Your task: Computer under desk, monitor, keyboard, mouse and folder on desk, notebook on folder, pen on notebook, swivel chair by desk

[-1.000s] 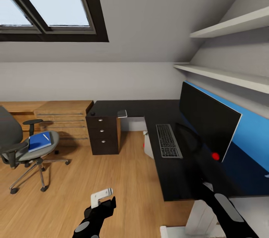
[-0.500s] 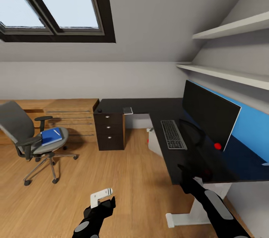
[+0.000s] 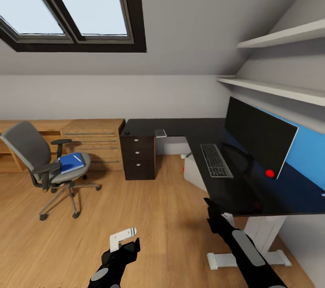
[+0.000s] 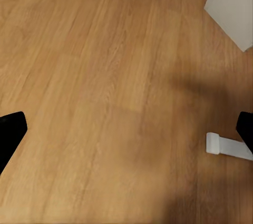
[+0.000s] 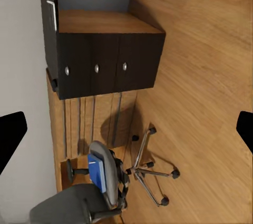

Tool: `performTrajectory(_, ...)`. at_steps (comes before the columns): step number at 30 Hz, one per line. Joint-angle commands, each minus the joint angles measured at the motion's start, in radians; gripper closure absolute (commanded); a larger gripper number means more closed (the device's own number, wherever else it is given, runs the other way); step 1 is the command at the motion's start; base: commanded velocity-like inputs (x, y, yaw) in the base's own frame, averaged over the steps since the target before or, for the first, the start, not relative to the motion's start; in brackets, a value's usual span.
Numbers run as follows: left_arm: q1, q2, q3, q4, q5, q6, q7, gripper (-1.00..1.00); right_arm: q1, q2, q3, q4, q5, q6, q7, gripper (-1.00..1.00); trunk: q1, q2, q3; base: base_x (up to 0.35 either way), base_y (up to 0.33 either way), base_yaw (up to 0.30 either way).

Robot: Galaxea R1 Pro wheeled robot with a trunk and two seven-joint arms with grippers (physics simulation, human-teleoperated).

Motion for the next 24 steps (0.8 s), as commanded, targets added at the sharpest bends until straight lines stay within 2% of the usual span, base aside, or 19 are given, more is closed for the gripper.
performTrajectory(1,-0.001,0.0,-0.001,-0.001,0.007,0.003,0.007,-1.0,0.0,0.011,0.004,-0.002,0.021,-0.04,-0.005,-1.0,-0.004,0.006,0.003,0.0,0.0,0.203)
performTrajectory(3,-0.001,0.0,-0.001,-0.001,0.008,0.003,0.005,-1.0,0.0,0.02,0.006,-0.002,0.045,-0.073,-0.005,-1.0,-0.011,0.02,0.011,0.0,0.0,0.205)
performTrajectory(5,-0.001,0.0,0.0,-0.001,0.009,0.004,0.003,-1.0,0.0,0.04,0.006,-0.001,0.099,-0.123,-0.005,-1.0,-0.019,0.034,0.019,0.0,0.0,0.208)
performTrajectory(13,-0.001,0.0,-0.002,-0.001,0.01,0.004,0.0,-1.0,0.0,0.09,0.006,0.001,0.247,-0.203,-0.007,-1.0,-0.046,0.083,0.049,0.002,0.0,0.194)
performTrajectory(17,-0.001,0.0,0.0,-0.001,0.011,0.004,0.0,-1.0,0.0,0.096,0.006,0.001,0.266,-0.212,-0.008,-1.0,-0.046,0.083,0.05,0.12,0.0,0.053)
performTrajectory(24,-0.001,0.0,0.002,0.0,0.011,0.005,-0.002,-1.0,0.0,0.096,0.007,0.001,0.272,-0.215,-0.006,-1.0,-0.046,0.083,0.05,0.278,0.0,0.008)
